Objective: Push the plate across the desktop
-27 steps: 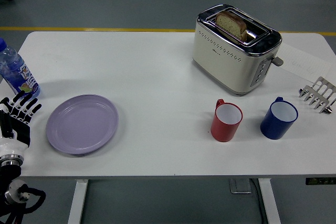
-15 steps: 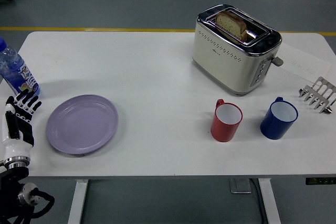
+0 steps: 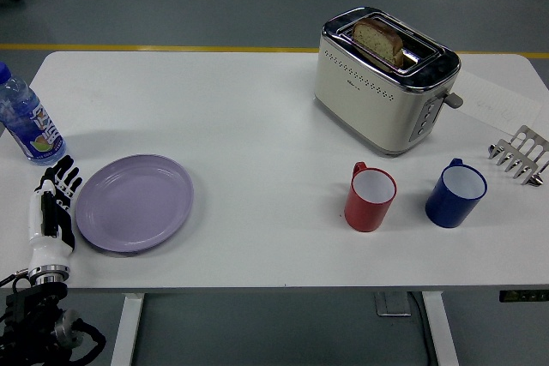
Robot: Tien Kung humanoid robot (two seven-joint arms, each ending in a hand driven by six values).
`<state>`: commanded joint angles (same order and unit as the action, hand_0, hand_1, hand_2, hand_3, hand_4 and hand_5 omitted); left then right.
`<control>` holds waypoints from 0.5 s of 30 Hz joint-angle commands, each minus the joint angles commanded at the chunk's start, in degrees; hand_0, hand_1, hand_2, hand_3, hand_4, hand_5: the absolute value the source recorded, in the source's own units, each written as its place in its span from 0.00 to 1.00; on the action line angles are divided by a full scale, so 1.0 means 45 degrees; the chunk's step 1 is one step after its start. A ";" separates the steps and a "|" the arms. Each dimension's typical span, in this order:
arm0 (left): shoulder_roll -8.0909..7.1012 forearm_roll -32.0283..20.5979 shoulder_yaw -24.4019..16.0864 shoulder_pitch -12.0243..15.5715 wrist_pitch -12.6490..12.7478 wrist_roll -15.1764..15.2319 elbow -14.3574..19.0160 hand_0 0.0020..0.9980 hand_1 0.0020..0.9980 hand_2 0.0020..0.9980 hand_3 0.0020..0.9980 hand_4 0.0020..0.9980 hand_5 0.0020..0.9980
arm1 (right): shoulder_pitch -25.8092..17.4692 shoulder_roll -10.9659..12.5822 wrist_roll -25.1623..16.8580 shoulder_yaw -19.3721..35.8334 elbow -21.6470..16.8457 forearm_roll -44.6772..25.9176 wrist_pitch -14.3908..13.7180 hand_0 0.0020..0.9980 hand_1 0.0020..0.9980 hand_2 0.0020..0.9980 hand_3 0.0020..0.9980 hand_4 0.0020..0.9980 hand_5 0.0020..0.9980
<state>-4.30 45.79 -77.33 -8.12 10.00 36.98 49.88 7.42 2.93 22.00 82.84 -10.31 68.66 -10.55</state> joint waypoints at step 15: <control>0.0138 -0.0725 0.0556 -0.0242 0.0124 0.0000 0.0206 0.87 0.88 0.90 0.81 0.49 1.00 | 0.0067 0.0019 -0.0040 -0.0041 0.0000 -0.0036 -0.0023 0.52 0.48 0.60 0.54 0.20 0.26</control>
<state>-3.68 42.53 -74.83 -9.21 10.56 36.98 50.81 7.72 3.02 21.82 82.66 -10.31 68.50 -10.65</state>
